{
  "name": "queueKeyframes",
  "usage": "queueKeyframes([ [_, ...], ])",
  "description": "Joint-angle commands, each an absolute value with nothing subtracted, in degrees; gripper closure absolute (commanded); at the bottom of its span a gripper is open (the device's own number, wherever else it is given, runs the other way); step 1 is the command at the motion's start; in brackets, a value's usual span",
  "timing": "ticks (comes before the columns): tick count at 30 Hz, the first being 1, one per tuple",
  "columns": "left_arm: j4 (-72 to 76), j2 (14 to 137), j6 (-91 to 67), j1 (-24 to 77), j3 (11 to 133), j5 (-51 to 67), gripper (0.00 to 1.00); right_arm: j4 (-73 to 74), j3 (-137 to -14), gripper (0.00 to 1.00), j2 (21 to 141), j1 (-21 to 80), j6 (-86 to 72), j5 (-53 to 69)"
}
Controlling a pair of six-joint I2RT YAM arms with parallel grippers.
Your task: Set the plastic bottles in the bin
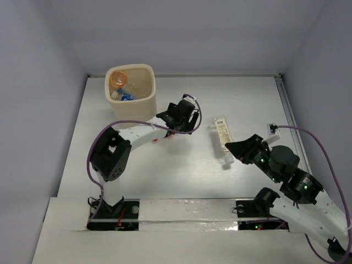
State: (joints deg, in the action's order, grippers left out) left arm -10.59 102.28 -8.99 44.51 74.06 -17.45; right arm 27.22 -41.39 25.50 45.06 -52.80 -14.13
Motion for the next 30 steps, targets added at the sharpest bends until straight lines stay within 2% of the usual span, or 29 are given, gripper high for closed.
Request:
queueKeyframes([
  [1, -12.31, 103.44, -5.98, 43.34, 76.99, -19.34, 0.19, 32.07, -40.34, 0.63, 22.51, 44.91, -56.87, -14.94],
  [3, -12.3, 104.23, -5.45, 42.72, 77.34, -19.25, 0.18, 34.26, -40.69, 0.52, 22.15, 44.91, -56.86, -15.12],
  [4, -12.48, 104.85, -5.19, 41.93, 77.43, -19.51, 0.18, 34.89, -40.87, 0.43, 22.32, 44.91, -56.87, -15.2],
  [7, -12.74, 106.69, -4.4, 41.31, 78.04, -19.78, 0.16, 36.82, -41.13, 0.33, 23.81, 44.91, -56.6, -15.12],
  [11, -13.45, 108.81, -3.43, 40.08, 78.14, -16.89, 0.16, 40.77, -43.5, 0.24, 29.42, 44.91, -55.38, -16.17],
  [17, -12.57, 110.65, -3.6, 40.08, 77.26, -13.81, 0.17, 46.14, -54.3, 0.11, 40.67, 43.34, -46.51, -23.64],
  [19, -12.22, 110.48, -4.04, 40.08, 76.82, -12.84, 0.21, 46.76, -58.07, 0.09, 46.83, 39.4, -40.99, -23.12],
  [20, -11.96, 110.48, -4.22, 40.08, 76.73, -11.61, 0.31, 46.32, -58.88, 0.09, 48.41, 37.46, -39.04, -21.98],
  [22, -11.61, 109.17, -5.09, 40.08, 76.38, -10.29, 0.39, 43.17, -60.02, 0.08, 52.01, 29.85, -32.63, -15.76],
  [23, -11.6, 108.38, -5.53, 40.08, 76.12, -8.98, 0.51, 42.11, -60.55, 0.08, 53.34, 27.27, -30.87, -13.12],
  [24, -11.51, 107.5, -5.97, 40.08, 75.94, -8.44, 0.57, 40.45, -61.25, 0.07, 54.74, 25.33, -27.46, -9.01],
  [26, -11.34, 104.08, -7.72, 40.08, 75.59, -6.25, 0.66, 40.08, -64.49, 0.04, 60.88, 21.9, -23.66, -4.77],
  [30, -11.42, 96.78, -11.24, 40.08, 75.23, -2.56, 0.67, 42.19, -70.83, 0.0, 72.14, 21.88, -17.33, -1.94],
])
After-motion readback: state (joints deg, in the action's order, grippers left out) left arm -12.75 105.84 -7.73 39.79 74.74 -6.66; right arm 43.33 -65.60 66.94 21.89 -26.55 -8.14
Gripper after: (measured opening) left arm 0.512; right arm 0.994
